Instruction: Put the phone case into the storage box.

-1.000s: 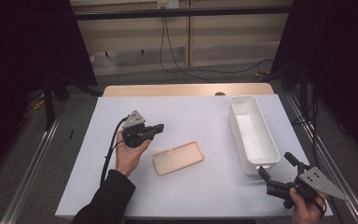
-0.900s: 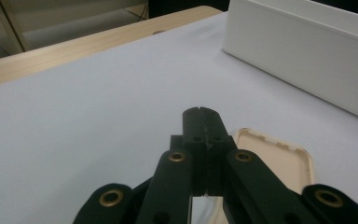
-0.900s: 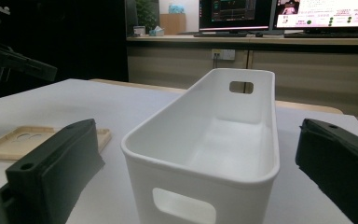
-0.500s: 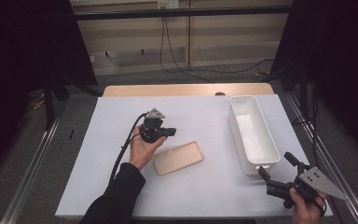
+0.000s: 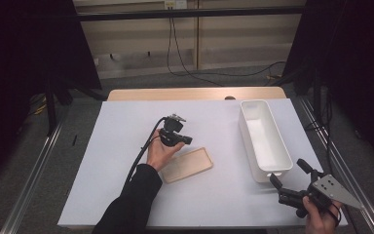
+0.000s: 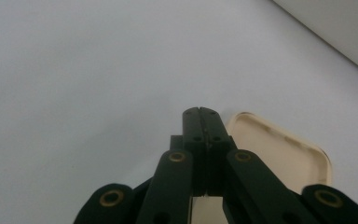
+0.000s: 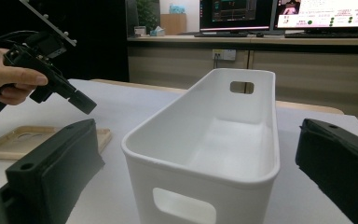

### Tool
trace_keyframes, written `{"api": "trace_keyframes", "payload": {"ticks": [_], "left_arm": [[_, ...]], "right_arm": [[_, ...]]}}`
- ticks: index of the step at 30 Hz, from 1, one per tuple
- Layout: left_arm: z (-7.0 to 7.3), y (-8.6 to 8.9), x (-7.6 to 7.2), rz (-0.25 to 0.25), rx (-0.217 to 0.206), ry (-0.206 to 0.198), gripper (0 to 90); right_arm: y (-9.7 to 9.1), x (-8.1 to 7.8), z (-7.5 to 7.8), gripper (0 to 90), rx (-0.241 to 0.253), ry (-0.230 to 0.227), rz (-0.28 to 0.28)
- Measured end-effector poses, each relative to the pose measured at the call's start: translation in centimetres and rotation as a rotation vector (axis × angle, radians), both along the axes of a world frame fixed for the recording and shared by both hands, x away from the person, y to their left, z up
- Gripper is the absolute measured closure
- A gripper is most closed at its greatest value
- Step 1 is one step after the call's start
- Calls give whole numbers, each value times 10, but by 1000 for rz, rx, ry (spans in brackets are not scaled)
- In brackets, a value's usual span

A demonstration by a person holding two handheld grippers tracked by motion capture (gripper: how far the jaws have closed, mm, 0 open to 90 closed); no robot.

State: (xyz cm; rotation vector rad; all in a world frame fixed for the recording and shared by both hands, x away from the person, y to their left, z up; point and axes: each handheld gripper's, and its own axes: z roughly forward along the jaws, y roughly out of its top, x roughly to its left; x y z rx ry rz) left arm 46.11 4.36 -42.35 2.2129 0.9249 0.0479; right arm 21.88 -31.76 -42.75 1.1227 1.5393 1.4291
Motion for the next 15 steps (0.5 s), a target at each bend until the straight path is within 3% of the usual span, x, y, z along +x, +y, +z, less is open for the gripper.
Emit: {"api": "trace_keyframes", "payload": {"ticks": [6, 15], "left_arm": [[-5, -14, 3, 16, 25, 28, 900], [-13, -27, 5, 22, 45, 39, 900]], "right_arm": [[0, 0, 0, 0, 1, 0, 1], [0, 0, 0, 0, 3, 0, 3]]}}
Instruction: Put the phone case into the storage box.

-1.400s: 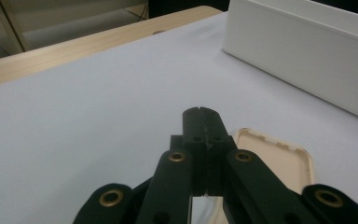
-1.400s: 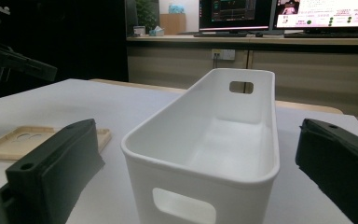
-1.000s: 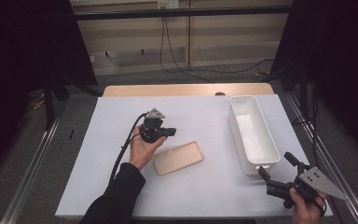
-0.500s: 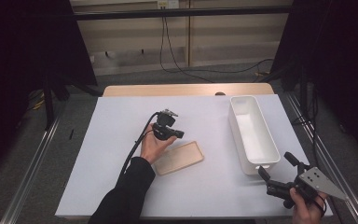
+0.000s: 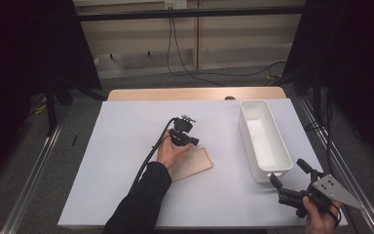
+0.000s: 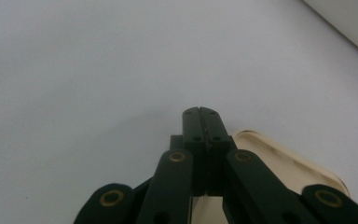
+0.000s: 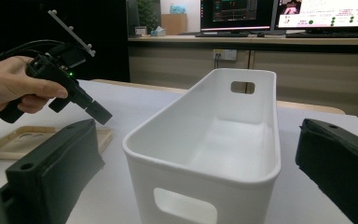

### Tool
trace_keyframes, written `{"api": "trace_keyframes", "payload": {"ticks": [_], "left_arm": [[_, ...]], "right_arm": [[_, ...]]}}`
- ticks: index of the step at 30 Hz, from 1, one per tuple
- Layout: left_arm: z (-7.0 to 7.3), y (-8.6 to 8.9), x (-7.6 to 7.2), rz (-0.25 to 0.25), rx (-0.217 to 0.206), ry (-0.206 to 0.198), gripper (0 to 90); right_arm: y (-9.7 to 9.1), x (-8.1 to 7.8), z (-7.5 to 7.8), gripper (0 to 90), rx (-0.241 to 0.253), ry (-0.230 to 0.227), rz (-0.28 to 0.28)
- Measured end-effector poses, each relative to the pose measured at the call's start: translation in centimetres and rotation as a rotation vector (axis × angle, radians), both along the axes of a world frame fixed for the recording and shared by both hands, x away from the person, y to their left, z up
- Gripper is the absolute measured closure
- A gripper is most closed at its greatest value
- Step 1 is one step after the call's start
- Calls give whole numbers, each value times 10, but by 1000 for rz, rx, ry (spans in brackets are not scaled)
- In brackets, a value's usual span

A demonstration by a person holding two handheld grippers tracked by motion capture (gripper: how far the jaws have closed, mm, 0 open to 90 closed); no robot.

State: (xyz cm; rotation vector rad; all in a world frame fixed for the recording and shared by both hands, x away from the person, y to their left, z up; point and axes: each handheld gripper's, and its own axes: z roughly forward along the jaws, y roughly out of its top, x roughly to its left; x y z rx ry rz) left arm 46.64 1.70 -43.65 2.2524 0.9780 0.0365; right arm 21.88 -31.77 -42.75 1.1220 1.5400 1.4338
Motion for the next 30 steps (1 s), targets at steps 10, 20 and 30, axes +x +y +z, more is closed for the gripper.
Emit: {"api": "trace_keyframes", "payload": {"ticks": [10, 20, 30], "left_arm": [[-5, -5, 1, 5, 14, 24, 900], [-7, -9, -3, -5, 15, 34, 900], [-6, -14, -9, -44, 21, 35, 900]], "right_arm": [[0, 0, 0, 0, -2, 1, 3], [0, 0, 0, 0, -1, 1, 3], [1, 0, 0, 0, 0, 4, 5]]}}
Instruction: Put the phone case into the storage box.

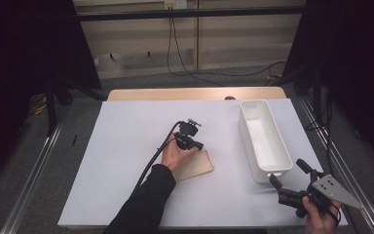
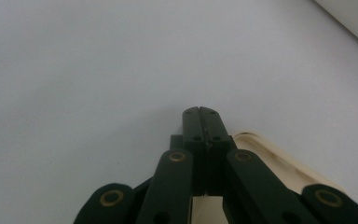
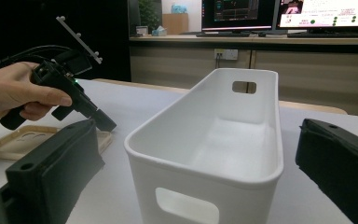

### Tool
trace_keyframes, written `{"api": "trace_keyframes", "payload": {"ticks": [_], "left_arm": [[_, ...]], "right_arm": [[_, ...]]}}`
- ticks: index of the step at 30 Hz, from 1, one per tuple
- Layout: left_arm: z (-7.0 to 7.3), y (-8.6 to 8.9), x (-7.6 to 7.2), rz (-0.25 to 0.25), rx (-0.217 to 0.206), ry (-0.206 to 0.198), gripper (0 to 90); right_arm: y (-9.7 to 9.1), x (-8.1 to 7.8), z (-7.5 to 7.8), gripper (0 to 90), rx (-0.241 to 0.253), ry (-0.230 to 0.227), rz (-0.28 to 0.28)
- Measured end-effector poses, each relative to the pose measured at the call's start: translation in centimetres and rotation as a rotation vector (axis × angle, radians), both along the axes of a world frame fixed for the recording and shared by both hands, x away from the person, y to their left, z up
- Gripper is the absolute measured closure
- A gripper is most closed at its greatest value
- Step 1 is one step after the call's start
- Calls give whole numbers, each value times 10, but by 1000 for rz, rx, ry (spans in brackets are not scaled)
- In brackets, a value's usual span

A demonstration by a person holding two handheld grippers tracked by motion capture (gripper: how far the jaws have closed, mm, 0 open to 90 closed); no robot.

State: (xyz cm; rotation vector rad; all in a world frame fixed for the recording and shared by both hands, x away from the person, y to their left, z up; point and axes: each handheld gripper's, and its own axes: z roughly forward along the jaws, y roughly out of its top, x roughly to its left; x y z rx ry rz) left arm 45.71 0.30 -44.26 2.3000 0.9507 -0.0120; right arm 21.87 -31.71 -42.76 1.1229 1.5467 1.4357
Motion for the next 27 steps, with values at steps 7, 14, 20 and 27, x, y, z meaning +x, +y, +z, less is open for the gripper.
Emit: {"api": "trace_keyframes", "payload": {"ticks": [7, 14, 20, 27], "left_arm": [[0, 1, -8, -27, -10, 7, 900], [0, -6, -14, -44, -16, 5, 900], [-1, -6, -19, -61, -16, -5, 900], [-1, -4, -22, -68, -17, 1, 900]], "right_arm": [[0, 0, 0, 0, 0, -4, -1], [0, 0, 0, 0, -2, -3, 0], [0, 0, 0, 0, 0, -3, 0], [0, 0, 0, 0, 2, -4, -1]]}}
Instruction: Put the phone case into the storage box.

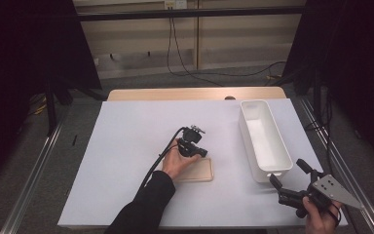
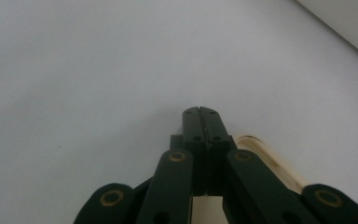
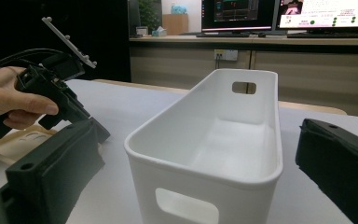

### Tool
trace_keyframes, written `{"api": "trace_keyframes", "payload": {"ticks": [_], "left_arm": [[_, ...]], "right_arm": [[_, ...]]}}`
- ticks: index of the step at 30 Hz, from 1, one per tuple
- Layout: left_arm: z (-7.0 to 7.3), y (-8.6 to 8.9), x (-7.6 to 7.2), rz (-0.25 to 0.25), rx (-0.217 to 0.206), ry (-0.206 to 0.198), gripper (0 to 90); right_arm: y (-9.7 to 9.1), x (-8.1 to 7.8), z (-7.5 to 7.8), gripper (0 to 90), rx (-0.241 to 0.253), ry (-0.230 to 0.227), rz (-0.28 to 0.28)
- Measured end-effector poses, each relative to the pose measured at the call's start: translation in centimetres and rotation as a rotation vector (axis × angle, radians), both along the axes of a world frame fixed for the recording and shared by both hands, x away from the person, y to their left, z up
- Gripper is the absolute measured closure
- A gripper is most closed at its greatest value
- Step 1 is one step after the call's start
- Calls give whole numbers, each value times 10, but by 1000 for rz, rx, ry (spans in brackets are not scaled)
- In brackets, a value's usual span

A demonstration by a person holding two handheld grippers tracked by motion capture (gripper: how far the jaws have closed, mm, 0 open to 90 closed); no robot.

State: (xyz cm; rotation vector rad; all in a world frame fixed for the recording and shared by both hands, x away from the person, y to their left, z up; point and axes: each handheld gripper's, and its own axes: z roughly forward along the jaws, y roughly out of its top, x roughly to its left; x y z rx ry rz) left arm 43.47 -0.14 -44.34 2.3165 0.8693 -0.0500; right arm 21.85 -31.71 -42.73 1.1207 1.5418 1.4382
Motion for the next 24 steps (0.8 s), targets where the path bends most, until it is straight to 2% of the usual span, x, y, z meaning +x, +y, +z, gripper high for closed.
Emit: {"api": "trace_keyframes", "payload": {"ticks": [18, 24], "left_arm": [[0, 4, -14, -34, -2, -11, 900], [0, 6, -19, -31, -8, -17, 900]], "right_arm": [[0, 0, 0, 0, -1, 1, -1], [-1, 0, 0, 0, -2, 0, -3]]}}
